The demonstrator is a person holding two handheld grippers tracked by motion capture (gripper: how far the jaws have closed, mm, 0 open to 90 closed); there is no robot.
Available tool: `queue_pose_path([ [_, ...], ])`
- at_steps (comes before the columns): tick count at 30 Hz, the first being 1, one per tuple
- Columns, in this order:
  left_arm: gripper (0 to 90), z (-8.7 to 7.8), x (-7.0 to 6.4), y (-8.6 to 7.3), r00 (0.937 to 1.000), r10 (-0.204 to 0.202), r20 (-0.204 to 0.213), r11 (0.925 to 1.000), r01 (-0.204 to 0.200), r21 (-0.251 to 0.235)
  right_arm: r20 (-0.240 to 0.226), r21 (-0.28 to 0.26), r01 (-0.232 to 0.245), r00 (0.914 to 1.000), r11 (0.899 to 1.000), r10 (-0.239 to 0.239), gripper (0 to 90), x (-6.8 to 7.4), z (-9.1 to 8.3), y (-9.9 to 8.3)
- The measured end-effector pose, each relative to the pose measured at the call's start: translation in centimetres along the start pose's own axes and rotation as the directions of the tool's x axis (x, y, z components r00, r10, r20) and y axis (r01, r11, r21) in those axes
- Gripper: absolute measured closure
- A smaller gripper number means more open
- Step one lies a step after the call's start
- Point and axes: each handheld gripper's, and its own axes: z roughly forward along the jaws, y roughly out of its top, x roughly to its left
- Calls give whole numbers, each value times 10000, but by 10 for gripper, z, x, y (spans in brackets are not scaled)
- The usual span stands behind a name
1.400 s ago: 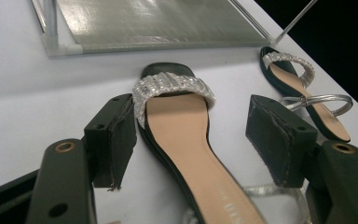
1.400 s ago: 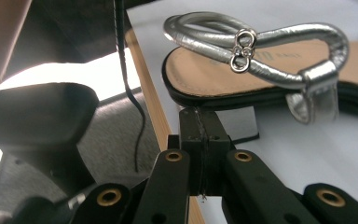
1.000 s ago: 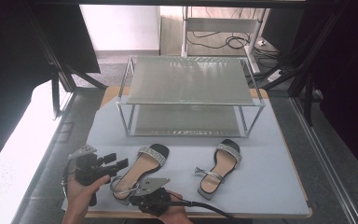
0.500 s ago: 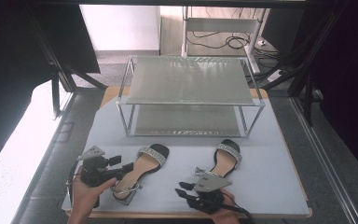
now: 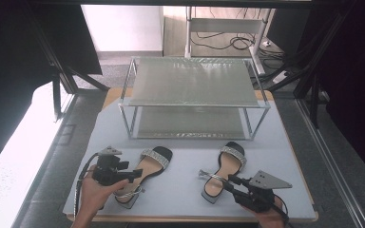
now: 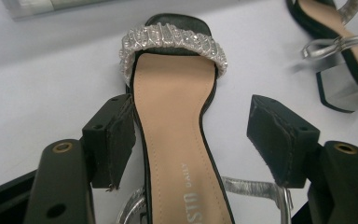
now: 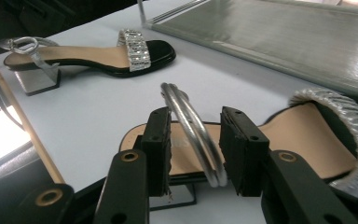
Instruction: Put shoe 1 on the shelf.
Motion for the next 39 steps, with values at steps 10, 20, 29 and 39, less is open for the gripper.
queue_pose_path([
  [10,321,34,-6,8,9964,331,-784,9829,-183,1832,139,483,52,9999,9988,-59,584,3,7,-7],
  [20,339,52,-7,0,9874,225,-1564,9555,248,2939,252,639,68,9996,9979,-84,573,4,10,-9],
  [29,418,56,-10,1,9861,373,-1619,9532,135,3019,474,367,-67,9989,9993,50,573,-1,3,-7],
  [39,434,47,4,2,9957,-26,-931,9766,225,2140,810,-36,-474,9956,9989,476,573,-12,-9,-6],
])
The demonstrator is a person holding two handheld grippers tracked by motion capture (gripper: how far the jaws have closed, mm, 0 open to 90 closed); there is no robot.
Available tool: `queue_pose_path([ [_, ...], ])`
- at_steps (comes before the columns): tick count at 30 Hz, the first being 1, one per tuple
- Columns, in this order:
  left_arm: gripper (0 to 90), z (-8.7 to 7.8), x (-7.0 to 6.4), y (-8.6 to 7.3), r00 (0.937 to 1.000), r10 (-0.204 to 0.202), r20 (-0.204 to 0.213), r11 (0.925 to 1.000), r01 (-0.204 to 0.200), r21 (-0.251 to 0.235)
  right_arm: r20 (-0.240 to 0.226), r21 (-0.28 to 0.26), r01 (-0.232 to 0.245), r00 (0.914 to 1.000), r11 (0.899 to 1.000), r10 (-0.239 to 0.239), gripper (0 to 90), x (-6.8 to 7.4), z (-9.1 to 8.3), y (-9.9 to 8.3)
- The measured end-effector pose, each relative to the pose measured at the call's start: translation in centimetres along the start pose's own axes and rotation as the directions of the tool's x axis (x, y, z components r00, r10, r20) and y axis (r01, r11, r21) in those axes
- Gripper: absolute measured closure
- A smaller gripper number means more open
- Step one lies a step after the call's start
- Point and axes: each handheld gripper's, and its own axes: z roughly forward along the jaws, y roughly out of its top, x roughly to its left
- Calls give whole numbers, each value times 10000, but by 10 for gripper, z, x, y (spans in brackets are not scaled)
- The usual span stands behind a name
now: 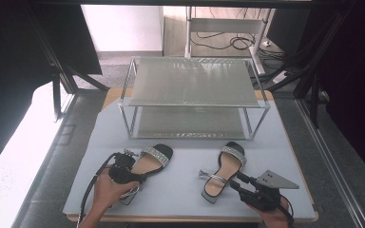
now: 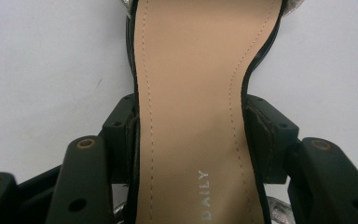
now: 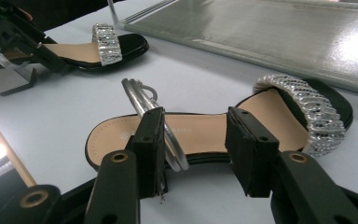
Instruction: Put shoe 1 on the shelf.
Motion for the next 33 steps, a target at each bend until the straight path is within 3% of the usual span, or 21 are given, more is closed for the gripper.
queue_pose_path([
  [6,435,-18,5,8,9964,214,824,9997,-201,-164,78,-82,-92,9999,9999,93,573,-3,-3,1],
  [19,435,-47,1,26,9817,437,1855,9969,-306,-728,174,-296,-259,9995,9992,264,573,-9,-9,2],
  [33,435,-77,-5,44,9660,671,2495,9897,-328,-1393,267,-407,-404,9988,9984,415,574,-12,-13,3],
])
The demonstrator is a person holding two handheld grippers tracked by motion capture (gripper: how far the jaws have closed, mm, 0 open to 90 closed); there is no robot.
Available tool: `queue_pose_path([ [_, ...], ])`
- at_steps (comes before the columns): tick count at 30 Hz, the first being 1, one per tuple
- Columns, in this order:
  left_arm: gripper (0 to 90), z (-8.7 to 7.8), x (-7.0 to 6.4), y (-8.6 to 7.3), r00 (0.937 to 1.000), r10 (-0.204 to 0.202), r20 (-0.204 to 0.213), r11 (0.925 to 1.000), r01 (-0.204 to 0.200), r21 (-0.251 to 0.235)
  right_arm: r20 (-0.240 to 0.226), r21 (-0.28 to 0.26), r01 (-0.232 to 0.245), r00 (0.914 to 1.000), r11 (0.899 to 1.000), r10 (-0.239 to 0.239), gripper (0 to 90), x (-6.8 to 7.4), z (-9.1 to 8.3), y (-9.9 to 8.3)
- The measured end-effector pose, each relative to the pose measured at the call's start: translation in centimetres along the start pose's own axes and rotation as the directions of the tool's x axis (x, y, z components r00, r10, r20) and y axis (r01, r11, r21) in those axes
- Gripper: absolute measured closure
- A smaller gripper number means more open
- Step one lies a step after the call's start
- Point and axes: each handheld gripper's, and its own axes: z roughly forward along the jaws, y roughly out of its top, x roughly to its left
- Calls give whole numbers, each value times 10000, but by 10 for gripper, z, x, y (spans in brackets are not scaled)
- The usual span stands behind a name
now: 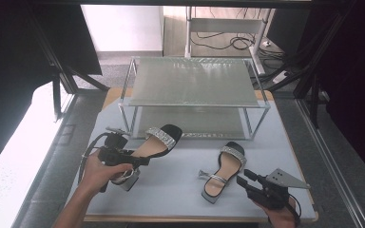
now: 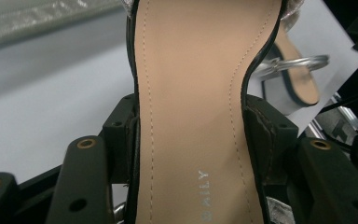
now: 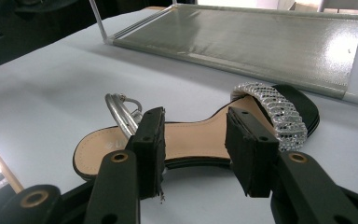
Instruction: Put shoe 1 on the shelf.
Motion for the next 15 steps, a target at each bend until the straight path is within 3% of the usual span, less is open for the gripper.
queue_pose_path([
  [15,435,-18,-20,40,9984,89,561,9974,-48,-723,126,-187,-130,9998,9997,132,572,-6,-5,1],
])
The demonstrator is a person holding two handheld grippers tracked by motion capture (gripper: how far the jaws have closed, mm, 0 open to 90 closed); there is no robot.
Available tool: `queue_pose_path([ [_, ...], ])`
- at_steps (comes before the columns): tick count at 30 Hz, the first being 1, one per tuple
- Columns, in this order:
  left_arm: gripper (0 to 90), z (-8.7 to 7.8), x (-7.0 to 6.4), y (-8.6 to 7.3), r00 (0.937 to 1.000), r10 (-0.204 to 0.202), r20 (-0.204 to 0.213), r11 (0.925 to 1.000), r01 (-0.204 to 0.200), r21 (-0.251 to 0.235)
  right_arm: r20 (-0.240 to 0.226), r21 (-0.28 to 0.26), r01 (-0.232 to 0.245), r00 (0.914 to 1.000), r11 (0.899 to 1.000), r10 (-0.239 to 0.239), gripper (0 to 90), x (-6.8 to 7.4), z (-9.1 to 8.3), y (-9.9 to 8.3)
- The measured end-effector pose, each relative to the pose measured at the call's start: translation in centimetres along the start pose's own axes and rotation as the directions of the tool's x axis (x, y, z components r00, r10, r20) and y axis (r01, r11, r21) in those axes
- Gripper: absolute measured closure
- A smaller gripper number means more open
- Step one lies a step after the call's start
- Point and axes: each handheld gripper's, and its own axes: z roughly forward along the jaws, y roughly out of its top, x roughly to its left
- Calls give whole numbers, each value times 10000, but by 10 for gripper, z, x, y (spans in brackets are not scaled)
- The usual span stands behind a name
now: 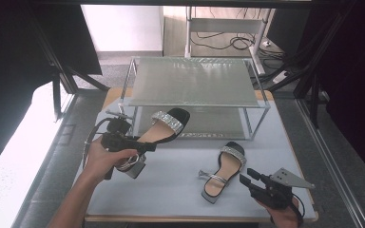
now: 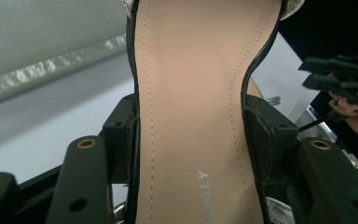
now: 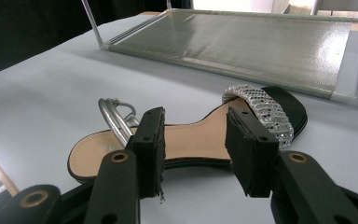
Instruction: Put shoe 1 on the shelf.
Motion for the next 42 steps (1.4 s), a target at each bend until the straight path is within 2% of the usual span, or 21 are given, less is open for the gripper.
queue_pose_path([
  [2,435,-1,-2,5,9996,-43,292,9999,46,-115,-11,4,-3,10000,10000,3,572,0,0,0],
  [5,435,-2,-7,11,9992,16,407,9999,-10,-155,-8,55,10,10000,10000,-10,572,1,0,0],
  [11,435,-5,-12,28,9988,175,455,9996,-165,-233,-20,77,24,10000,10000,-24,568,1,1,-1],
  [15,435,-8,-15,40,9996,163,209,9988,-154,-458,-27,83,15,10000,10000,-15,567,0,2,-1],
  [18,435,-10,-16,50,10000,26,83,9981,-21,-608,-29,94,35,10000,9999,-35,566,0,2,-2],
  [24,435,-8,-16,72,9998,-107,165,9982,116,-584,-44,124,28,10000,9999,-27,565,1,2,-1],
  [30,435,-11,-16,108,9994,-305,164,9971,315,-694,-156,75,101,9998,9999,-100,561,0,2,-2],
  [36,435,-8,-9,137,9970,-758,-173,9941,742,-794,-174,32,68,9998,10000,-67,558,-1,1,-2],
  [42,435,-1,-1,154,9931,-1145,-268,9910,1123,-727,-107,47,-35,9999,10000,35,558,-3,0,-2],
])
